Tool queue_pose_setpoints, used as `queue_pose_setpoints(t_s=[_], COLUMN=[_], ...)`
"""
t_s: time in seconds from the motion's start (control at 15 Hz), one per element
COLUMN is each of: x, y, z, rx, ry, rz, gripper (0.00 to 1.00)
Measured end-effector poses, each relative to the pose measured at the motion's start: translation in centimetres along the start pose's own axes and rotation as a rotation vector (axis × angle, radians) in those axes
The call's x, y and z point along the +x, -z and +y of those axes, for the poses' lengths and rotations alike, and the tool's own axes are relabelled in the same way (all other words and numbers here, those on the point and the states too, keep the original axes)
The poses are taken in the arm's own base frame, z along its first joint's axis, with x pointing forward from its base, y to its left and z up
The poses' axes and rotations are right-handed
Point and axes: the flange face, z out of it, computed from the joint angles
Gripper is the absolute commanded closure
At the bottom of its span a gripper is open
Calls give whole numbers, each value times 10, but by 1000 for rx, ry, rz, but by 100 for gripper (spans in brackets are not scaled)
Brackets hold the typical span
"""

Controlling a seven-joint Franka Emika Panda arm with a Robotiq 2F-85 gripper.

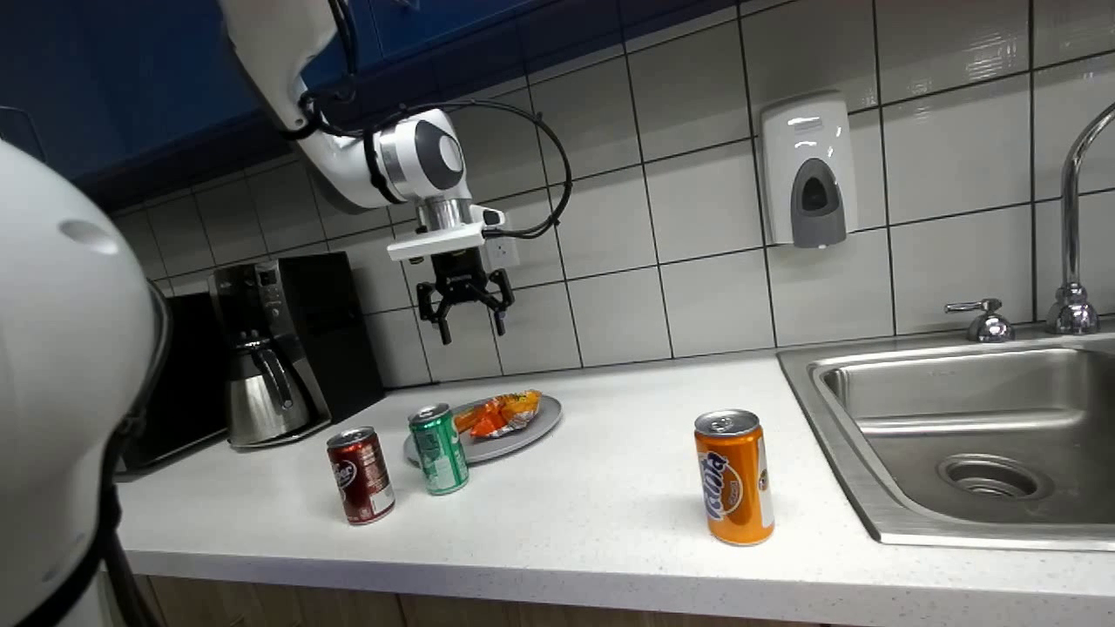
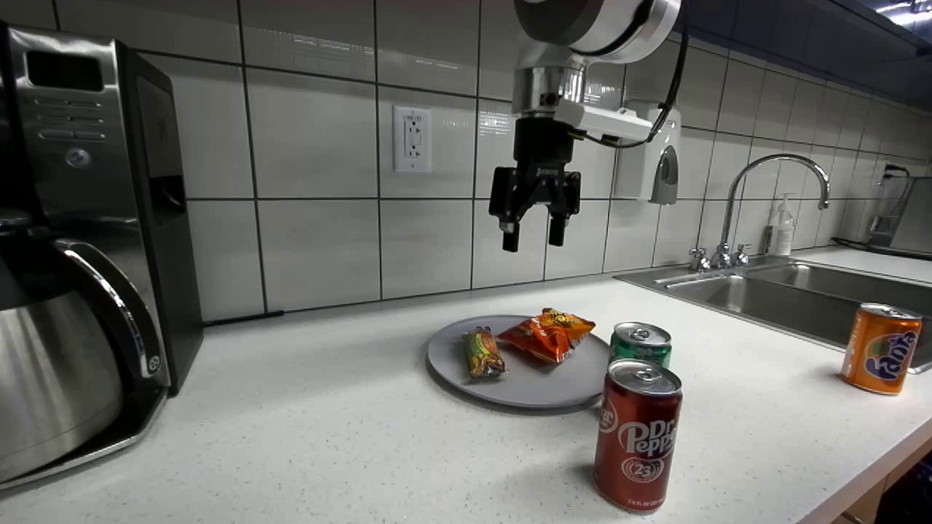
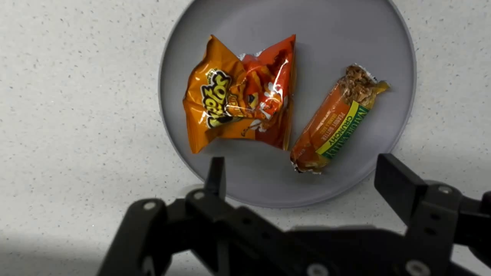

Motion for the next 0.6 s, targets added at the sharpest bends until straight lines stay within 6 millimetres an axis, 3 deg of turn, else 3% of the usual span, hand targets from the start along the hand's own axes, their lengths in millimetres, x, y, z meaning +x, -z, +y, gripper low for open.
queue_pose_setpoints(t_s=[0.33, 0.6], x=[30, 49], y=[-34, -49], z=[-4, -14], rx=[10, 15], ry=[-35, -69], rz=[16, 31], gripper=[0, 0])
